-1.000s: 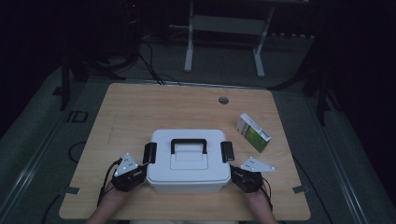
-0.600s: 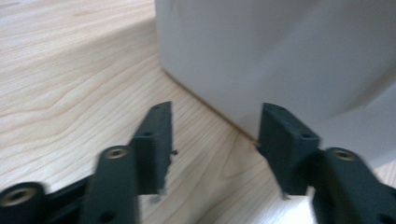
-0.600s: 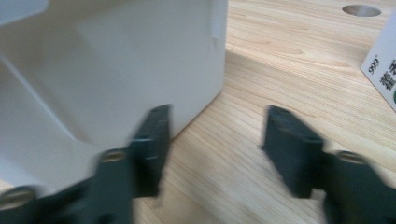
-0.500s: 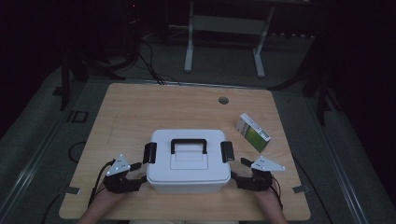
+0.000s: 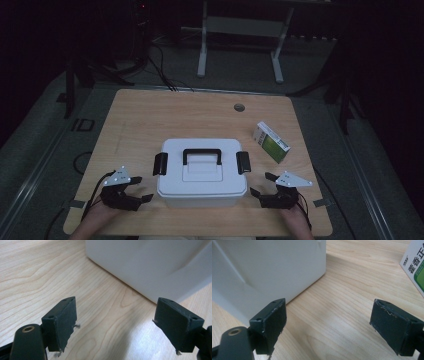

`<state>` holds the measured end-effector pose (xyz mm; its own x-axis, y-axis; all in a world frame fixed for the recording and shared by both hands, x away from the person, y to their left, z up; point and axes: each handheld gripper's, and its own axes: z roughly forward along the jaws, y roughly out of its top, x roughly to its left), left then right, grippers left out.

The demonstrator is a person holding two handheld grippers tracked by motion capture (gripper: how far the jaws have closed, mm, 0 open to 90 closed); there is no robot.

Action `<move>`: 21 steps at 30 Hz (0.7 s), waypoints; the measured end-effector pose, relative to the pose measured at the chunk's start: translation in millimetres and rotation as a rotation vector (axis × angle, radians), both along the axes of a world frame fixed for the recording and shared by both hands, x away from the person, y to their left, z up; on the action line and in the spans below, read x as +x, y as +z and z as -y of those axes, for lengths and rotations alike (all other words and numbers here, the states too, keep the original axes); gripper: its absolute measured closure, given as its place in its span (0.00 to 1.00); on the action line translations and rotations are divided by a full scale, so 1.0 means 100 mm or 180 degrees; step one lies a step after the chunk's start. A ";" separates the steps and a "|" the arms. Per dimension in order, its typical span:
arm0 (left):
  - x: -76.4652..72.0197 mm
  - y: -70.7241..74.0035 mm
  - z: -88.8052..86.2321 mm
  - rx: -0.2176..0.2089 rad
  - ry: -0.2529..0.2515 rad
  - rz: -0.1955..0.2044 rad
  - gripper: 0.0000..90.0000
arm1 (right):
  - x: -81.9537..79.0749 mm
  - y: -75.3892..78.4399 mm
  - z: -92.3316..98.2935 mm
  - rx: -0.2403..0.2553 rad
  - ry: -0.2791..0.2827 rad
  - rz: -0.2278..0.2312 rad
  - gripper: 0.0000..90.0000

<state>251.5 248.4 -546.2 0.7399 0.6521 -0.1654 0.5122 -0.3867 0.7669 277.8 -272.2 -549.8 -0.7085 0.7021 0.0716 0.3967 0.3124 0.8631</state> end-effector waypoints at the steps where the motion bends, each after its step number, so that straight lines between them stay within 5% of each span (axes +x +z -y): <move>1: 0.00 0.00 0.00 0.0000 0.0000 0.0000 0.20 | 0.00 0.00 0.00 0.0000 0.0000 0.0000 0.15; 21: 0.03 0.50 -0.07 0.0118 -0.0186 0.0085 0.24 | -0.01 -0.01 0.04 0.0085 0.0037 -0.0033 0.15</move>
<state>254.5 255.4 -496.6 0.7806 0.6130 -0.1218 0.4676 -0.4436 0.7645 276.4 -275.9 -551.0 -0.7158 0.6915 0.0976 0.4022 0.2940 0.8671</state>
